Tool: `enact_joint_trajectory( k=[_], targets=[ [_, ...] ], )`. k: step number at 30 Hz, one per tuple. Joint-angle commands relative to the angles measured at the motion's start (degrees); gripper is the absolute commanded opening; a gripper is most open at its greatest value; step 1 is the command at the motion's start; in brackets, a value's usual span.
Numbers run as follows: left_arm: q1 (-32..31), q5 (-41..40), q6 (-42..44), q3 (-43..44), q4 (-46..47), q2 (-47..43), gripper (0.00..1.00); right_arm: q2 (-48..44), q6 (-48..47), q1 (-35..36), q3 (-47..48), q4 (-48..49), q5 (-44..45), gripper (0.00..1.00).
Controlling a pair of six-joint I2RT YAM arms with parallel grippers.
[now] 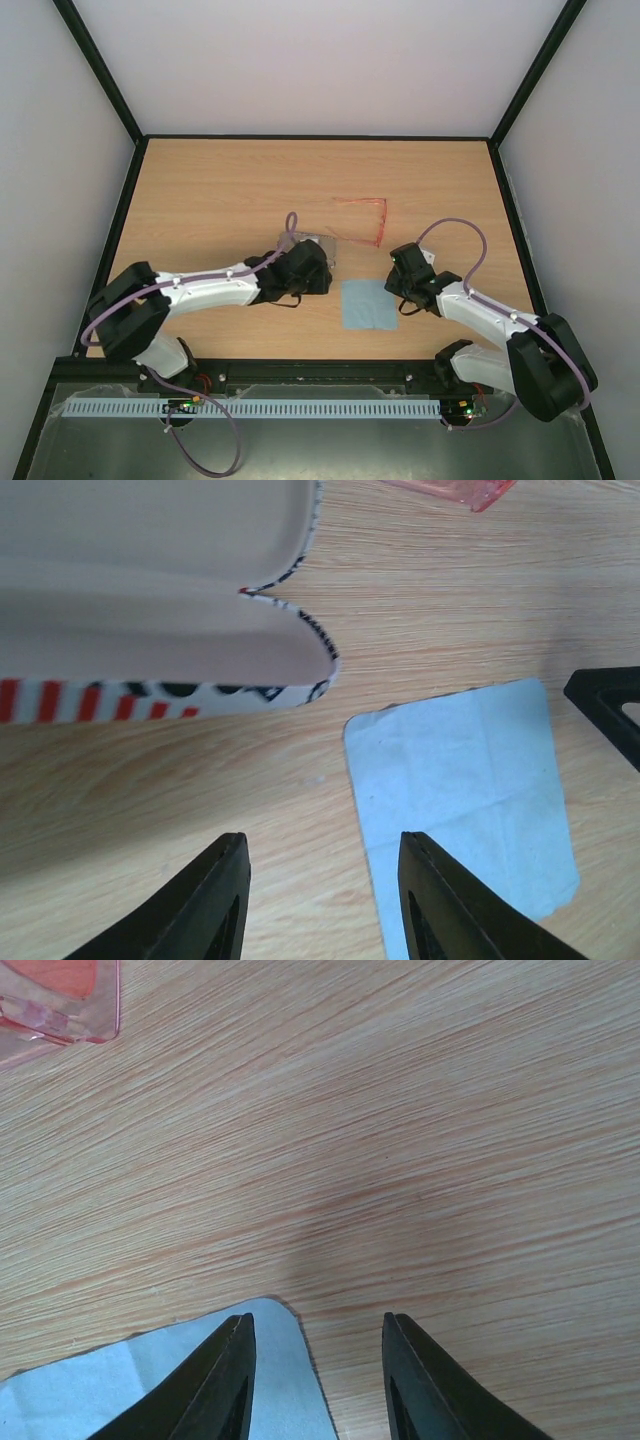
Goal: Organize the sunglasses
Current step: Move the sunglasses case at the center of the board, then fold the glasses cleaning cloth at the center of the board.
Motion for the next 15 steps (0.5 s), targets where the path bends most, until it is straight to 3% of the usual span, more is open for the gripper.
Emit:
enact_joint_trajectory(
  k=[1, 15],
  targets=[
    [-2.21, -4.26, -0.64, 4.65, 0.08, 4.74, 0.42, 1.35, -2.17, -0.27, -0.23, 2.06, 0.50, 0.36],
    [-5.71, -9.19, -2.48, 11.65, -1.48, 15.97, 0.33, 1.12, -4.10, -0.28, 1.47, 2.38, 2.03, 0.34]
  ],
)
